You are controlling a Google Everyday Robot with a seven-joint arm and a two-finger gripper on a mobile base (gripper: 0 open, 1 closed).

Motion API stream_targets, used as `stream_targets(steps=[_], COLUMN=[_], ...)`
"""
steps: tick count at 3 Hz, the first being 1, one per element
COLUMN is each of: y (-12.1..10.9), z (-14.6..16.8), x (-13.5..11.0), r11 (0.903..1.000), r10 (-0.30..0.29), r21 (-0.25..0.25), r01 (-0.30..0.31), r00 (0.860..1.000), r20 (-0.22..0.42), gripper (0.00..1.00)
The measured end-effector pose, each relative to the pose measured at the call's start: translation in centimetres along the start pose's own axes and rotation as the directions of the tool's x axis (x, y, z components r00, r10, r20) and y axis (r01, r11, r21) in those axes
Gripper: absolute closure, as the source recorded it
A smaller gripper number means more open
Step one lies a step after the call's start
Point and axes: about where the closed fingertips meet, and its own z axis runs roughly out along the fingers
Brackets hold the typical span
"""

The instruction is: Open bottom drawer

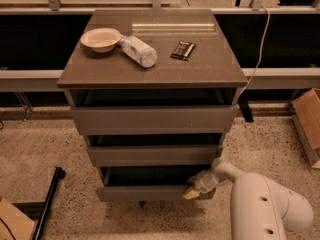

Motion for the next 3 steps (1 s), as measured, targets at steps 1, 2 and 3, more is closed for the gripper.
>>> stream_targets(steps=[1,2,3], y=[0.00,0.22,0.29], z=[-0.01,0.29,0.42], x=[-0.01,-0.01,0.01], r11=[1.0000,1.0000,0.9999], r10=[0.000,0.000,0.002], r21=[0.000,-0.005,-0.010], r01=[0.000,0.000,-0.002], r00=[1.000,1.000,1.000], r20=[0.000,0.000,0.000], gripper=[0.73,0.71,0.47])
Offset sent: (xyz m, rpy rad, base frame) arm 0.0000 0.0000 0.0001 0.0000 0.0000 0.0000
